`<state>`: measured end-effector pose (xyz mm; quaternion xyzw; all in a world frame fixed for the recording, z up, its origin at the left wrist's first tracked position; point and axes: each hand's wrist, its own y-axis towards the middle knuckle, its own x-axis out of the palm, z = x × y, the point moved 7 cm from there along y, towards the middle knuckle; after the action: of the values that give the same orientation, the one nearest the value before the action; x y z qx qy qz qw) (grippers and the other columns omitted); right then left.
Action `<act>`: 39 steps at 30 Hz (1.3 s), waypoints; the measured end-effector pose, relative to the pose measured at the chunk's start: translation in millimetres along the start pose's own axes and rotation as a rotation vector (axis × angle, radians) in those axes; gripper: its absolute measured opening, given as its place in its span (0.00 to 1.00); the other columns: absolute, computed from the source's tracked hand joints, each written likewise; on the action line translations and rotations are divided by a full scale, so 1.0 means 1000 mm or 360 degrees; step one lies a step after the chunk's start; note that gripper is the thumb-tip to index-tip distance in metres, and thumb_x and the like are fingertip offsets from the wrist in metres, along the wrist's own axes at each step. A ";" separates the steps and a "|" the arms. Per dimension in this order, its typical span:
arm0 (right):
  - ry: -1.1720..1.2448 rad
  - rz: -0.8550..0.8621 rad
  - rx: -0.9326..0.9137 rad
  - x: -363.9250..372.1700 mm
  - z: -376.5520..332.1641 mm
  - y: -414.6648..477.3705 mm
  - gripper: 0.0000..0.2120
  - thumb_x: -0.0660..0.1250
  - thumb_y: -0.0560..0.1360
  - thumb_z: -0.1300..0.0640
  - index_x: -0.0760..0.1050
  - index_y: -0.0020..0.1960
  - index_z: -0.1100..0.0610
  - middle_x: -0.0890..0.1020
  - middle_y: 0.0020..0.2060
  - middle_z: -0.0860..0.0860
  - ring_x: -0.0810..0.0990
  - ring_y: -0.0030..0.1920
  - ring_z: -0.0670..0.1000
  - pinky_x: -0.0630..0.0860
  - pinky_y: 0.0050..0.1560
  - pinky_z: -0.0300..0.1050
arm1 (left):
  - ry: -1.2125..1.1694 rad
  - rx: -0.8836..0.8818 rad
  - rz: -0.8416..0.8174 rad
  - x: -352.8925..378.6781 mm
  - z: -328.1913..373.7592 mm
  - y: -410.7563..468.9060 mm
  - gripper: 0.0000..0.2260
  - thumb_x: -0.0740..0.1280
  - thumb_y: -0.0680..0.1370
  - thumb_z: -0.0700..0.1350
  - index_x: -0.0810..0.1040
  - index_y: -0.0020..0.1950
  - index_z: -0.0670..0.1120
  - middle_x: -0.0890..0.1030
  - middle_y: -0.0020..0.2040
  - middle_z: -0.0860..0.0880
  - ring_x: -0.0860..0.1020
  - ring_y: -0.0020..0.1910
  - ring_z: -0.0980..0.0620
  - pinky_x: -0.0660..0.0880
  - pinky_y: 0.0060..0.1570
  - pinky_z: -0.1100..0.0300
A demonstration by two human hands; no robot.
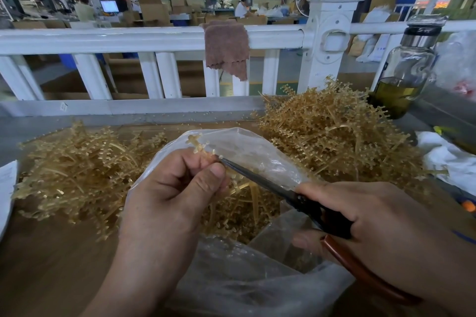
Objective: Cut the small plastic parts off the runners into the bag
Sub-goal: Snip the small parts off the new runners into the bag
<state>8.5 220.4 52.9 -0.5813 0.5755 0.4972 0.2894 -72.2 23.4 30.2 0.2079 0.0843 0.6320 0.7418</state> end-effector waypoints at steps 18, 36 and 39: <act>-0.0090 0.0039 -0.0043 0.001 0.002 0.001 0.22 0.57 0.71 0.29 0.78 0.47 0.45 0.77 0.32 0.38 0.76 0.36 0.38 0.73 0.40 0.36 | 0.0143 -0.0005 -0.0012 0.000 -0.003 -0.001 0.04 0.71 0.72 0.47 0.82 0.37 0.52 0.82 0.35 0.52 0.81 0.39 0.52 0.80 0.49 0.51; -0.0008 0.0011 0.0006 0.002 0.002 0.000 0.20 0.60 0.71 0.30 0.79 0.46 0.44 0.77 0.33 0.37 0.78 0.36 0.38 0.72 0.36 0.33 | 0.0009 -0.0088 -0.0023 0.005 -0.005 -0.001 0.04 0.71 0.70 0.48 0.82 0.35 0.52 0.81 0.33 0.52 0.80 0.37 0.54 0.82 0.45 0.56; -0.0018 0.0004 0.0033 0.004 0.004 0.000 0.24 0.58 0.70 0.27 0.78 0.47 0.46 0.79 0.35 0.39 0.78 0.37 0.40 0.73 0.34 0.38 | -0.0070 -0.0127 -0.0021 0.005 -0.007 0.000 0.03 0.71 0.69 0.46 0.82 0.35 0.51 0.81 0.33 0.50 0.80 0.36 0.54 0.81 0.43 0.61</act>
<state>6.7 222.1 47.8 -0.5746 0.5797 0.4949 0.2981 -74.3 29.5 24.3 0.1914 0.0439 0.6251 0.7554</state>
